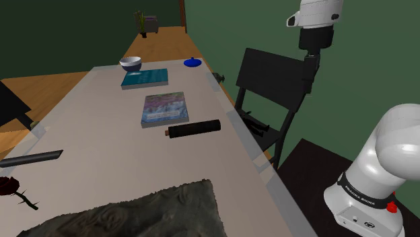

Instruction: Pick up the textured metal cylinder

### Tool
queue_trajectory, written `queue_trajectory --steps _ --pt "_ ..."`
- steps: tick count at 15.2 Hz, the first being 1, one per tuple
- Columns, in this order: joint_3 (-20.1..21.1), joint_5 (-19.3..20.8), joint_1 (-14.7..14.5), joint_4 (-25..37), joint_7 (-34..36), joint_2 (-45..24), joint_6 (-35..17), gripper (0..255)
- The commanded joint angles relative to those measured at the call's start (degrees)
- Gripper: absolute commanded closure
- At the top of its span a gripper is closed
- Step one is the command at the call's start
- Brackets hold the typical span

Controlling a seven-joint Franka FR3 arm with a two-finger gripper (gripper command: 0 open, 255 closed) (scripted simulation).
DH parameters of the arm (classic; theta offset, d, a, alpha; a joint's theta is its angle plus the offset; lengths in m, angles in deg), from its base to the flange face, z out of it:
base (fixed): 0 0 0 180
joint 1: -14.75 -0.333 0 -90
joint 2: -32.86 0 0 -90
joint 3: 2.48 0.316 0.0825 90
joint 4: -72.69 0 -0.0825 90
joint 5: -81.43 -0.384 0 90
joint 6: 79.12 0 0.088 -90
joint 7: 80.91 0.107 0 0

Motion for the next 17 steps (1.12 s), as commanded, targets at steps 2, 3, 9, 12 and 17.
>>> queue_trajectory --steps 2,3,9,12,17 --pt "0.1 0.1 -0.4 0.0 -0.9 -1.8 -1.9 0" --pt "0.1 0.2 -0.7 0.2 -1.7 -3.7 -3.9 0" --pt "0.8 0.7 -2.7 2.5 -6.5 -15.7 -14.4 0" --pt "1.3 0.9 -3.6 4.7 -8.7 -21.9 -19.0 0" --pt "2.4 1.5 -5.0 9.7 -12.0 -32.4 -25.3 0"
